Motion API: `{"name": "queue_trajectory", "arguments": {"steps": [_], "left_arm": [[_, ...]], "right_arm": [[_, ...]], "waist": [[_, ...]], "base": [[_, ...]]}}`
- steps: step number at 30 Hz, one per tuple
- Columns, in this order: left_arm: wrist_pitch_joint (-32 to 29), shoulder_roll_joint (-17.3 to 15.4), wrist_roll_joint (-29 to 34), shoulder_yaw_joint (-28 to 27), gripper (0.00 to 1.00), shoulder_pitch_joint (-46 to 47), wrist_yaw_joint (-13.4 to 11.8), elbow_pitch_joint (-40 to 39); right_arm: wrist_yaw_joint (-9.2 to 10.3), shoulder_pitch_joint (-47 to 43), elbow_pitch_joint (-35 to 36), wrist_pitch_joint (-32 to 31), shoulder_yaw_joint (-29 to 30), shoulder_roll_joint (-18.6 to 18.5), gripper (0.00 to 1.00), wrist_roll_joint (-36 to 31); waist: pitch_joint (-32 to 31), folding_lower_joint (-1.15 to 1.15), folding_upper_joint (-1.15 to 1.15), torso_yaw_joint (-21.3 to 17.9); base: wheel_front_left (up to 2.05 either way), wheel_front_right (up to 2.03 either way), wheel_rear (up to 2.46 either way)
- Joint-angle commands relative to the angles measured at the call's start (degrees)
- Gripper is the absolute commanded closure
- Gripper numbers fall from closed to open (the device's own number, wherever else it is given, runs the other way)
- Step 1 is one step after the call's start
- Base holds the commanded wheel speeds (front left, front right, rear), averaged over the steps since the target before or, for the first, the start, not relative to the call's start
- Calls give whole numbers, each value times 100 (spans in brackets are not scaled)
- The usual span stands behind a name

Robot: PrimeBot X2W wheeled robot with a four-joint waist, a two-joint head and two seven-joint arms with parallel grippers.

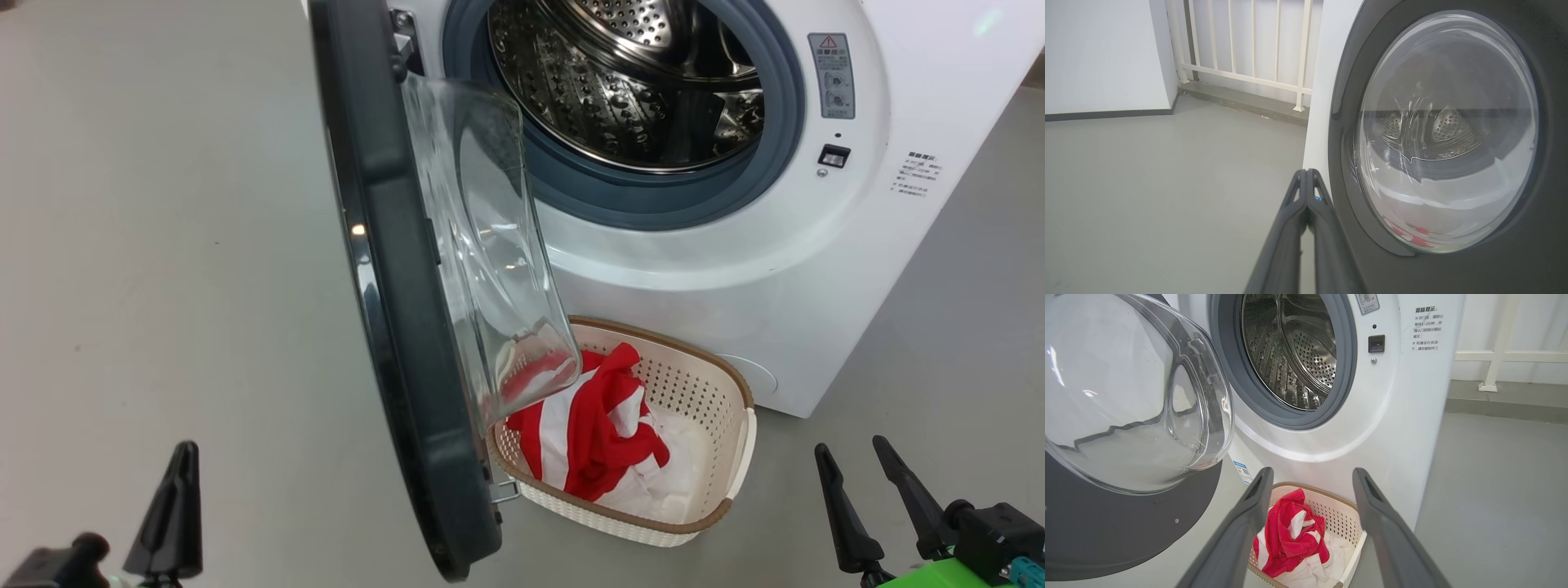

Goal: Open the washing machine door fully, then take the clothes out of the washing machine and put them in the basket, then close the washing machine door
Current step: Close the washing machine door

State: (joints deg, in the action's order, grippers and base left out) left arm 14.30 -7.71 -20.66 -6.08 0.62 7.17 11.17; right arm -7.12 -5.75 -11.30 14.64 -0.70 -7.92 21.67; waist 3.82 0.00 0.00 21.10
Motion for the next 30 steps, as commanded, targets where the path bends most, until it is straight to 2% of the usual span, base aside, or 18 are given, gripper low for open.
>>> {"name": "queue_trajectory", "arguments": {"steps": [1,7,13,18,23,30], "left_arm": [[70,-258,-125,-105,100,264,32,-172],[70,-1001,-1057,494,100,466,32,-251],[70,-1747,-2375,1096,100,733,32,-473],[70,-2153,-3305,1592,100,917,32,-886],[70,-2555,-3948,2162,100,1119,32,-1333],[70,-2831,-4196,2526,100,1388,32,-1682]], "right_arm": [[-36,45,136,36,-131,-68,0,12],[-36,47,138,36,-171,-49,0,16],[-36,89,163,36,-171,-58,0,16],[-36,145,177,36,-144,-58,0,7],[-36,214,191,36,-131,-57,0,-7],[-36,296,219,36,-100,-65,0,-25]], "waist": [[2,0,0,-13],[14,0,0,-116],[145,0,0,-256],[276,0,0,-359],[402,0,0,-447],[572,0,0,-510]], "base": [[0,0,0],[0,0,0],[0,0,0],[0,0,0],[0,0,0],[0,0,0]]}}
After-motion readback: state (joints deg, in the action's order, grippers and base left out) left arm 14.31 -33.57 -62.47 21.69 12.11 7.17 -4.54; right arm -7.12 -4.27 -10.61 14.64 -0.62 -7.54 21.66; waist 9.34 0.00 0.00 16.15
